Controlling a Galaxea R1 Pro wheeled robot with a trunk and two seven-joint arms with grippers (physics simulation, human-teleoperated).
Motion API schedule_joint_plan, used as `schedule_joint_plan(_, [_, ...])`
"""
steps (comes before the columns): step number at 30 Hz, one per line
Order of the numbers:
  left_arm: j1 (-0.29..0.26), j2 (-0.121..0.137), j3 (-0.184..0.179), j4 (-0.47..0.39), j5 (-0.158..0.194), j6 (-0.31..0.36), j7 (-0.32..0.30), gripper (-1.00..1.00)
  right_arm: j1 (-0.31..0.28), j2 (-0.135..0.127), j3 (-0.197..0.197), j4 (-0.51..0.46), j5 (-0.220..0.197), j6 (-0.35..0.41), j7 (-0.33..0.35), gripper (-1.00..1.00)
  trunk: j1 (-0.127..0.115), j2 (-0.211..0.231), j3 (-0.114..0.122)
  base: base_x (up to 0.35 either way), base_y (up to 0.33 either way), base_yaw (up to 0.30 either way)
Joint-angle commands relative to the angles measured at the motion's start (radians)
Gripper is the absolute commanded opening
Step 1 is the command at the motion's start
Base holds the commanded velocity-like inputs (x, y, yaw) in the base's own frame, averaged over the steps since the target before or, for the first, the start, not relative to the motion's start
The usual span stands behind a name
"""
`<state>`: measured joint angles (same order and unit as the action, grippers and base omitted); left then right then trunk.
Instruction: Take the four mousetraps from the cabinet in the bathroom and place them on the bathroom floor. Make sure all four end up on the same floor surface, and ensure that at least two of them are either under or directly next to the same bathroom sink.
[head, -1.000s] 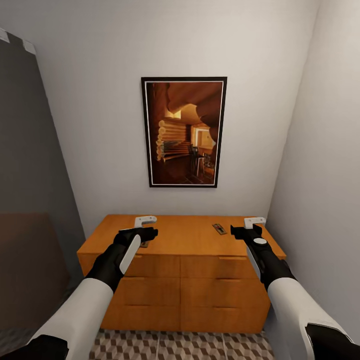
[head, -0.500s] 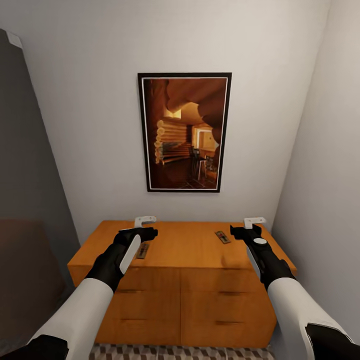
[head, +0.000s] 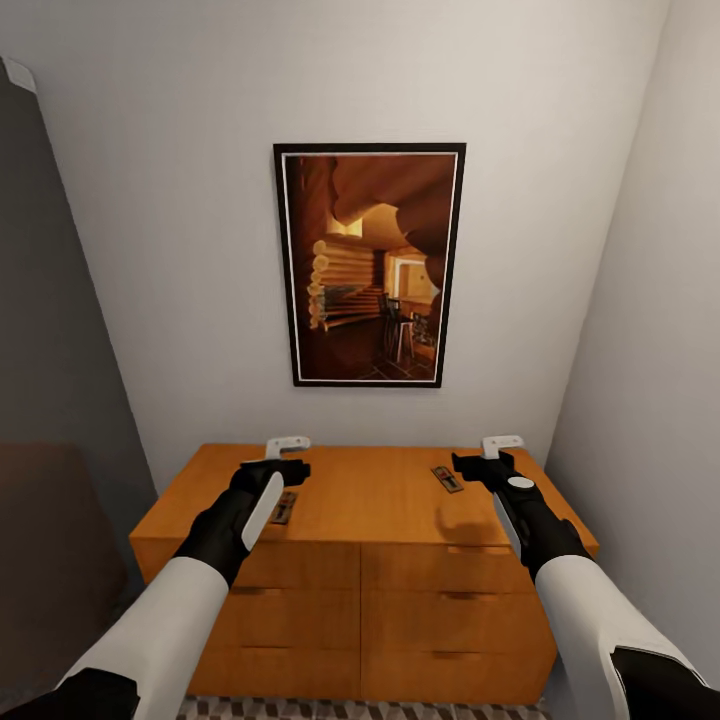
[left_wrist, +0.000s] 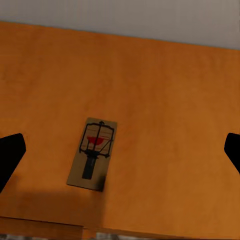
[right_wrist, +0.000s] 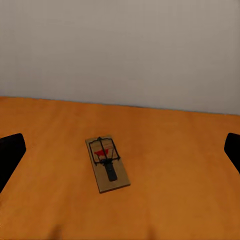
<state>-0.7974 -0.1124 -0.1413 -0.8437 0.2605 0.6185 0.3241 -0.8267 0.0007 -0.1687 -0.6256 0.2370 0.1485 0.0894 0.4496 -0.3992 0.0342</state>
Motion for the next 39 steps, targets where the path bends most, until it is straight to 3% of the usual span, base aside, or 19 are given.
schedule_joint_plan(1, [0.0, 0.0, -0.006, 0.003, 0.011, 0.004, 0.021, 1.0, 0.0, 0.001, -0.006, -0.002, 0.01, 0.005, 0.01, 1.0, 0.0, -0.001, 0.0, 0.005, 0.0, 0.0])
schedule_joint_plan(6, [0.0, 0.005, -0.055, 0.02, 0.01, 0.023, 0.074, 1.0, 0.0, 0.001, -0.006, -0.002, 0.011, 0.005, 0.016, 1.0, 0.0, -0.001, 0.0, 0.003, 0.0, 0.0])
schedule_joint_plan(13, [0.0, 0.022, -0.113, 0.029, 0.011, 0.104, 0.098, 1.0, 0.0, -0.001, -0.006, -0.002, 0.011, 0.005, 0.018, 1.0, 0.0, -0.001, 0.0, 0.0, 0.0, 0.0])
schedule_joint_plan(39, [0.0, 0.022, -0.133, 0.1, 0.016, 0.116, 0.051, 1.0, 0.0, -0.002, -0.005, -0.002, 0.014, 0.001, 0.016, 1.0, 0.0, -0.001, 0.0, 0.0, 0.0, 0.0])
